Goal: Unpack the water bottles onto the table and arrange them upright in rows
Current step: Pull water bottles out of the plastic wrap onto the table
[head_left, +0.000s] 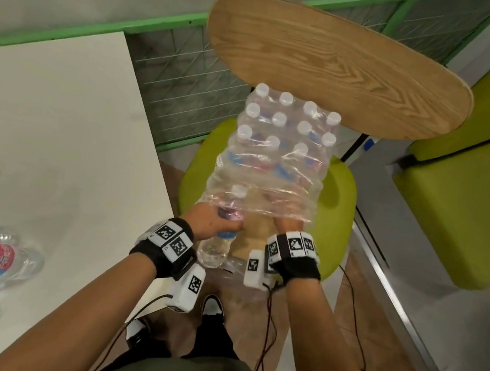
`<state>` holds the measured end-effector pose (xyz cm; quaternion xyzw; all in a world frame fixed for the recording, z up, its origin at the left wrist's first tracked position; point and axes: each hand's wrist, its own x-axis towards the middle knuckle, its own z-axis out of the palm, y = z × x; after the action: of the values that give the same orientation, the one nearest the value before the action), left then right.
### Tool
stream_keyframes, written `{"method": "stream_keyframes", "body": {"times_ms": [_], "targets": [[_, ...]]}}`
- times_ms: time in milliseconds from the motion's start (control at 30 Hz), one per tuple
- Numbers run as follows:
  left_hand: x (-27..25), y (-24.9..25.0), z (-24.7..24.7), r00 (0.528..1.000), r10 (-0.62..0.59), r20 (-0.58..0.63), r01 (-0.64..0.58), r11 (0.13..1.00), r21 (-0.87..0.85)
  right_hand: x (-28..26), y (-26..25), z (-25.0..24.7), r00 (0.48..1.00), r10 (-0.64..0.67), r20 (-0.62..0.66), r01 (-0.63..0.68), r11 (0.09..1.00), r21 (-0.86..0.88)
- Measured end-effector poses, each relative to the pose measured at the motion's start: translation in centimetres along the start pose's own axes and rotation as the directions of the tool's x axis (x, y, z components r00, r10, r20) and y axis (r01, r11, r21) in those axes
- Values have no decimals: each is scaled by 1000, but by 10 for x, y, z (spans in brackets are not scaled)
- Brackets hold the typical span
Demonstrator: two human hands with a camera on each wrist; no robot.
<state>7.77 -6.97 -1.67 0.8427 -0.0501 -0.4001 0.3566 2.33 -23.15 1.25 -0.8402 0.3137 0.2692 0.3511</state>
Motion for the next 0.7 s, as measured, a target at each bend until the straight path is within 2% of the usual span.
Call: {"method": "stream_keyframes", "body": {"times_ms": [33, 133, 200, 267, 333, 400, 467, 500, 533, 567, 633, 700], "targets": [[-2, -1, 2, 1000, 18, 18, -18, 1000, 11, 0, -3, 0, 1000, -13, 20, 15, 996, -86], [-8, -10, 4, 994, 105, 34, -104, 994, -24, 4, -13, 1, 998, -45, 37, 51, 984, -170], [-11, -15, 1, 990, 134, 47, -131, 990, -57, 9, -21, 0, 993, -110, 38, 117, 950, -291], [-13, -18, -2, 986, 158, 61, -154, 985, -76, 8, -18, -3, 998, -50, 26, 55, 963, -262], [-13, -20, -7, 985, 167, 48, -162, 981, -105, 2, -13, 0, 998, -19, 58, 36, 951, -308], [-13, -20, -10, 983, 183, 32, -178, 976, -123, -4, 0, 10, 996, -64, 58, 79, 943, -323], [-13, -21, -13, 981, 191, 25, -185, 973, -136, -4, 7, 22, 995, -79, 63, 89, 980, -179], [-14, -24, -14, 982, 191, 16, -186, 972, -145, -2, 7, 28, 996, -60, 70, 55, 996, 73], [-16, -28, -15, 982, 189, 11, -185, 972, -144, 0, 7, 33, 995, -80, 52, 61, 955, 289], [-18, -34, -16, 982, 190, 5, -188, 973, -133, 5, 11, 39, 999, -32, -44, 46, 923, 381], [-25, -49, -17, 982, 191, 5, -190, 976, -111, 9, 16, 48, 989, -55, -138, 100, 933, 346], [-37, -66, -19, 981, 194, 18, -191, 976, -107, 2, 21, 55, 981, -127, -144, 168, 929, 329]]}}
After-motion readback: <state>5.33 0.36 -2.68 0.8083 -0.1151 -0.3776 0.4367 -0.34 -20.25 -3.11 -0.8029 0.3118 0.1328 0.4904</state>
